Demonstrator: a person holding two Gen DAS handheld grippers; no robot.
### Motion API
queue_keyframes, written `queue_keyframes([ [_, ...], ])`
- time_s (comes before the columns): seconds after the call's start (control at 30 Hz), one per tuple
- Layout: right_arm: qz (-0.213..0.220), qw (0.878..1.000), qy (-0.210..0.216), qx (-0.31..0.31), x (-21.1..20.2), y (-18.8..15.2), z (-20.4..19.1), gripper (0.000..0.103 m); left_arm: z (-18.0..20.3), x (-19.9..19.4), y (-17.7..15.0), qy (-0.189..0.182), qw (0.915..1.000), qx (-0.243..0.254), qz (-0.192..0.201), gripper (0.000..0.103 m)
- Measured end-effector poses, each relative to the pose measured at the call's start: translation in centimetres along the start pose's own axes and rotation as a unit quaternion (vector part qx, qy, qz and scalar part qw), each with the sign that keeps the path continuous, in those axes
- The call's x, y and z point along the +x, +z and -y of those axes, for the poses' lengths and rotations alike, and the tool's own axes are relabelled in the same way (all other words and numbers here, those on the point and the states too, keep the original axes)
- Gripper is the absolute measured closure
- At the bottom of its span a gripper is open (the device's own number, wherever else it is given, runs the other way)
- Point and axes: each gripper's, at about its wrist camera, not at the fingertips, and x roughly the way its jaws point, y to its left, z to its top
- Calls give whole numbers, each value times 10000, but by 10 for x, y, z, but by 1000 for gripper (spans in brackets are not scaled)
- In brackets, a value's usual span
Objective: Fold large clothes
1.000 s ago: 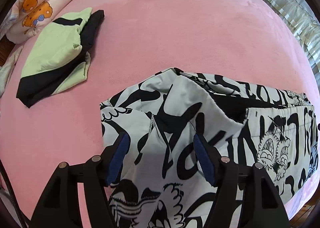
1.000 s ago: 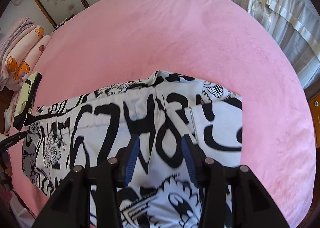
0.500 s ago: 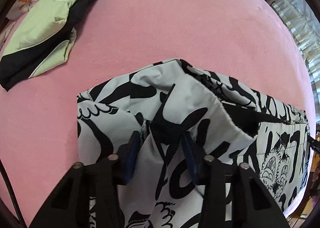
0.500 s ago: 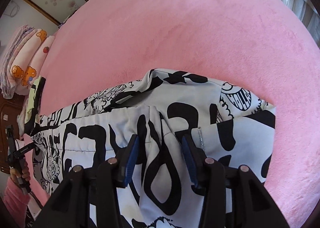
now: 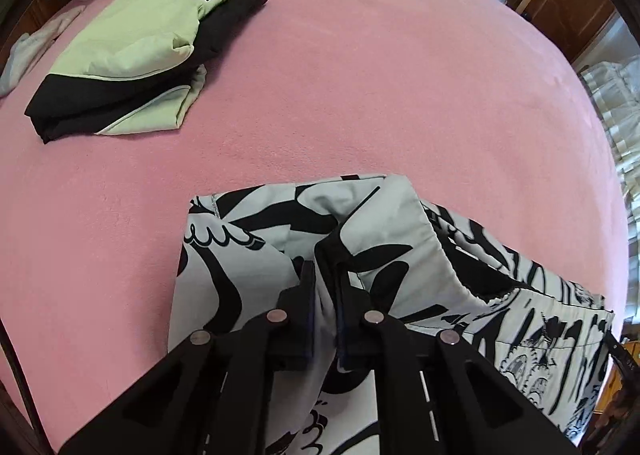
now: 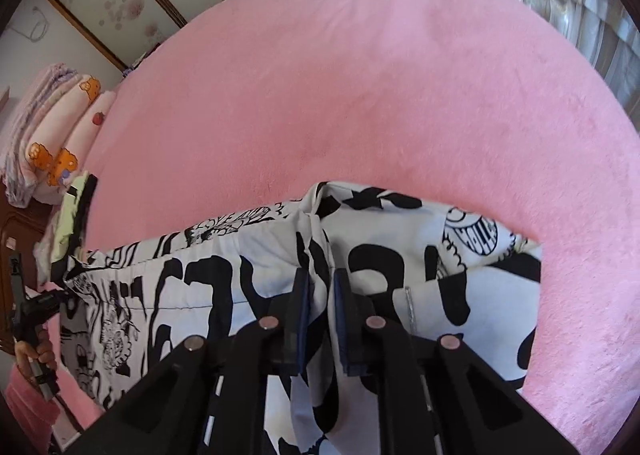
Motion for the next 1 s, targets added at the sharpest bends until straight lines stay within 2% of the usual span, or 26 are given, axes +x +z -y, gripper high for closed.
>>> queue_keyframes([
  [0.07,7,9998,-178,-99,6,3,-4,93,2,10,3,96,9999,38,-78,97],
  [0.13,-15,9997,-255,-66,13,4,-3,92,0,18,7,18,9998,-102,-185,96],
  [0.2,-108,9996,-216,155,21,4,3,92,-4,22,5,-95,9993,-276,-251,95],
  [0.27,-225,9990,-239,299,27,4,6,90,-5,19,4,-83,9995,-183,-252,92],
  [0.33,-218,9988,-439,79,24,4,-4,87,0,8,1,104,9999,22,-124,86],
  [0.43,-188,9978,-612,-141,14,7,-19,84,12,-15,-7,269,9989,311,230,70],
  [0.57,2,9988,-485,-106,-10,10,-27,80,32,-47,-17,79,9951,730,659,56],
  [0.63,132,9988,-448,-152,-22,10,-33,79,43,-61,-25,-250,9929,911,727,56],
  [0.7,242,9985,-368,-321,-33,9,-46,79,58,-64,-35,-622,9901,1095,613,56],
  [0.8,293,9980,-79,-549,-39,3,-74,79,76,-69,-44,-968,9840,1426,445,57],
  [0.9,141,9958,369,-822,-35,-6,-106,79,113,-69,-66,-1157,9770,1765,313,69],
  [0.97,20,9930,658,-978,-30,-13,-126,79,133,-60,-74,-1386,9723,1878,71,73],
  [1.0,-59,9913,814,-1031,-25,-17,-138,79,138,-58,-78,-1432,9710,1915,-3,80],
])
